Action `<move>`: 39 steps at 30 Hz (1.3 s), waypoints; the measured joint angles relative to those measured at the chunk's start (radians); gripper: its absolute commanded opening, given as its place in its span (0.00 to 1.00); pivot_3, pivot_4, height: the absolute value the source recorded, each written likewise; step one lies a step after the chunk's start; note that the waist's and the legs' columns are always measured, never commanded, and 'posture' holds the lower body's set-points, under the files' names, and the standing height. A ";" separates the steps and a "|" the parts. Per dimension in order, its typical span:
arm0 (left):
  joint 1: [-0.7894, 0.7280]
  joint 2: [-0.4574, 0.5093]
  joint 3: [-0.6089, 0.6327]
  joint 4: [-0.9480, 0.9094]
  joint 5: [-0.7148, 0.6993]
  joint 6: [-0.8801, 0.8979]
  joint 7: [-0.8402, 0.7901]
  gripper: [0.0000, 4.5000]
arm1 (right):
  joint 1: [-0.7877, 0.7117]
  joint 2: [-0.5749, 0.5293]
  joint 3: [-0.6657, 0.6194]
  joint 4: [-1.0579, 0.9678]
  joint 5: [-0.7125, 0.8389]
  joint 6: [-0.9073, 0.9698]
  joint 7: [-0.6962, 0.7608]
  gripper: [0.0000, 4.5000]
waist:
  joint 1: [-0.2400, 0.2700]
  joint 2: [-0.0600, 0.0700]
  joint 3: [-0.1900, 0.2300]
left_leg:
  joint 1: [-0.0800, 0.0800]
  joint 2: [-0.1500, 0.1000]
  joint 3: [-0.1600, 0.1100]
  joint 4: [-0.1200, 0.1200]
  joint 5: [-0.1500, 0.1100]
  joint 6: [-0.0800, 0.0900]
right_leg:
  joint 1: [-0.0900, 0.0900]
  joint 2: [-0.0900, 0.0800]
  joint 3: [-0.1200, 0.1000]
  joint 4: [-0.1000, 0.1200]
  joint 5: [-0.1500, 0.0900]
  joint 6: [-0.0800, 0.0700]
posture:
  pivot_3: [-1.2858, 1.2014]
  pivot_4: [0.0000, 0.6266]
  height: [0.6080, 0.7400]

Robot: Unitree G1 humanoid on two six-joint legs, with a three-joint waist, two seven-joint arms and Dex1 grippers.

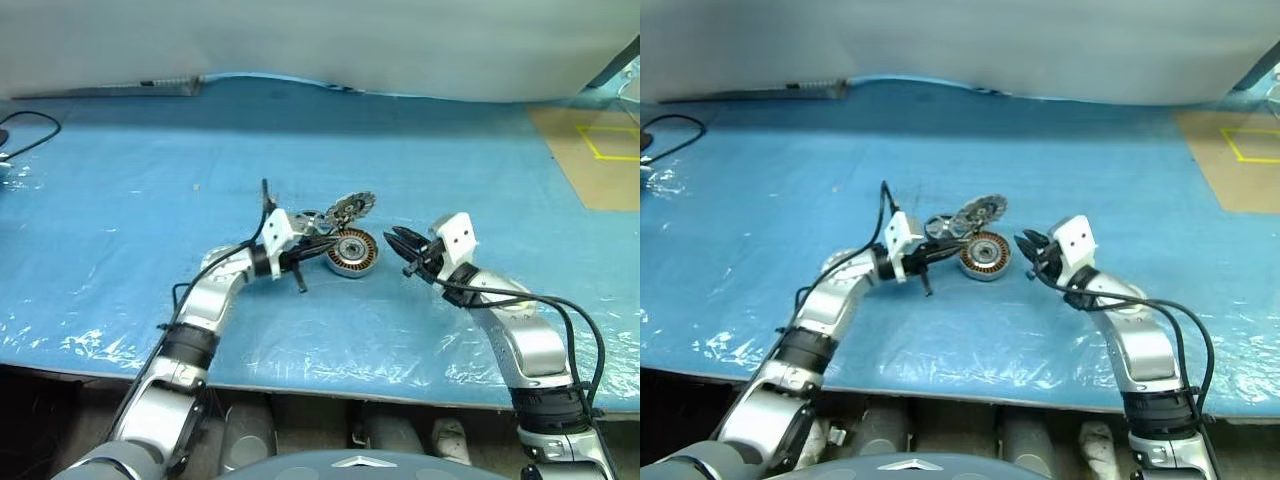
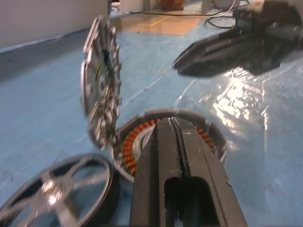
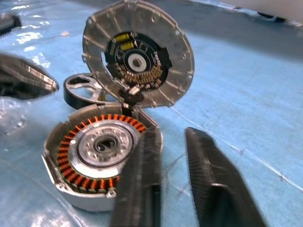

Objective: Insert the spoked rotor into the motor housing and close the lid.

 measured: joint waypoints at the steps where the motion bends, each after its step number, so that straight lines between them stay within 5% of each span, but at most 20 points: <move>1: 0.037 0.009 0.007 -0.024 -0.005 0.007 0.009 0.00 | -0.020 -0.012 0.011 -0.014 0.000 0.049 0.000 0.00 | -0.002 0.000 0.000 | 0.000 0.000 0.000 0.000 0.000 0.000 | 0.000 0.000 0.000 0.000 0.000 0.000 | 0.52 0.24 1.00; 15: 0.266 0.011 0.055 -0.139 -0.039 -0.032 0.137 0.00 | -0.231 -0.066 0.194 -0.054 -0.020 0.387 0.003 0.00 | -0.007 0.000 0.000 | 0.001 0.001 0.000 0.001 0.000 -0.001 | 0.000 0.001 0.001 0.001 0.000 0.000 | 0.52 0.24 1.00; 39: 0.279 0.006 0.012 -0.138 -0.029 -0.061 0.165 0.00 | -0.269 -0.032 0.254 0.059 -0.058 0.379 0.012 0.00 | -0.007 0.001 0.000 | 0.001 0.001 0.000 0.003 0.000 -0.001 | 0.000 0.000 0.001 0.003 0.000 0.000 | 0.52 0.24 1.00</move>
